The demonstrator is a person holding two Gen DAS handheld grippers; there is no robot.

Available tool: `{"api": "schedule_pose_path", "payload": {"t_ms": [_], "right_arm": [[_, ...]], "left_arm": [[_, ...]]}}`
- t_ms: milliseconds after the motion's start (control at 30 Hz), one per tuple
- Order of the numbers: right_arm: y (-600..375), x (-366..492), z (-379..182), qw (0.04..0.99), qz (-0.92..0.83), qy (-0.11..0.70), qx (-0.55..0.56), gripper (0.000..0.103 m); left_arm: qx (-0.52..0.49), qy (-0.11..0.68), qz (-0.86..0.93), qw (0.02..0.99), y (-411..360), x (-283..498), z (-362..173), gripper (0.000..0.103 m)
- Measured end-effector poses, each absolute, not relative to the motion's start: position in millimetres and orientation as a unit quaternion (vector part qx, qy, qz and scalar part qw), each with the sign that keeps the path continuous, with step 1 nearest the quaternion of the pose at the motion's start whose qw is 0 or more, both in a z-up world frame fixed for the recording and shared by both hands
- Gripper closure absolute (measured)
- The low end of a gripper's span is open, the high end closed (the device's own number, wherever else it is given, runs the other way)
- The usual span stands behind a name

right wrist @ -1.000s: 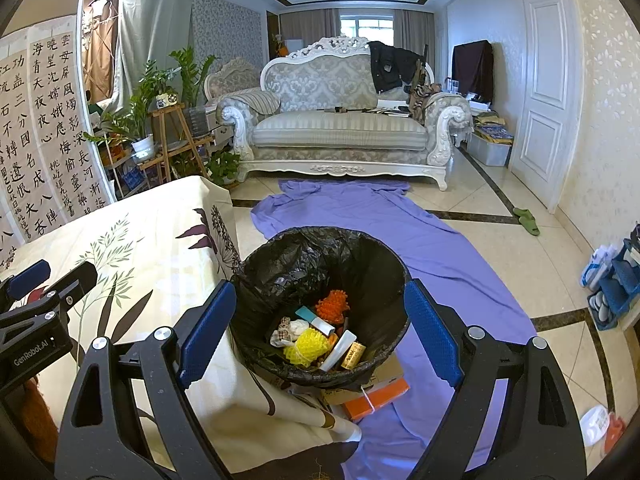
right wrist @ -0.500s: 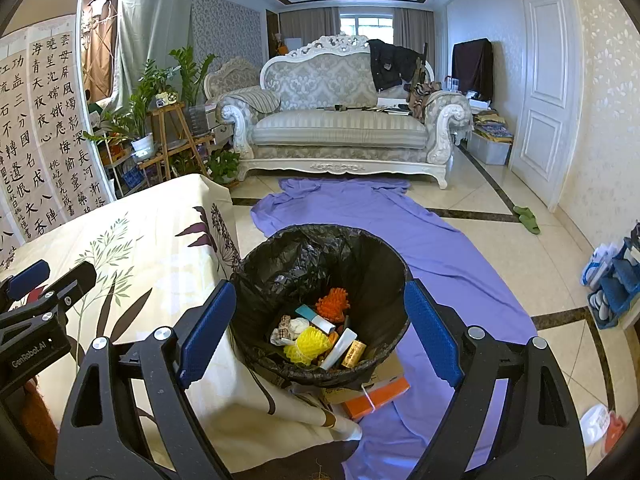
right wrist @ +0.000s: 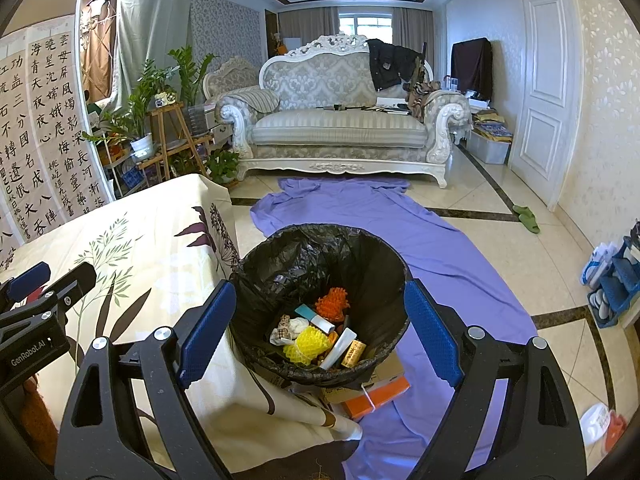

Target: Collect trash

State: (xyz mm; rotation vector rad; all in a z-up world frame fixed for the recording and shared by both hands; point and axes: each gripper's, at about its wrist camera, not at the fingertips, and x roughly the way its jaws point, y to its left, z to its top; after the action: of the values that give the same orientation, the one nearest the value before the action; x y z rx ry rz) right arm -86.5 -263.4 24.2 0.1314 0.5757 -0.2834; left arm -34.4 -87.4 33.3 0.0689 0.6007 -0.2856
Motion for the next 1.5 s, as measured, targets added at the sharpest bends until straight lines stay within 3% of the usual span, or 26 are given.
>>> {"api": "schedule_pose_path", "payload": {"t_ms": [1500], "right_arm": [[-253.4, -86.7, 11.8, 0.946, -0.132, 0.290, 0.061, 0.019]], "left_arm": [[0.047, 0.302, -0.122, 0.944, -88.0, -27.7, 26.8, 0.016]]}}
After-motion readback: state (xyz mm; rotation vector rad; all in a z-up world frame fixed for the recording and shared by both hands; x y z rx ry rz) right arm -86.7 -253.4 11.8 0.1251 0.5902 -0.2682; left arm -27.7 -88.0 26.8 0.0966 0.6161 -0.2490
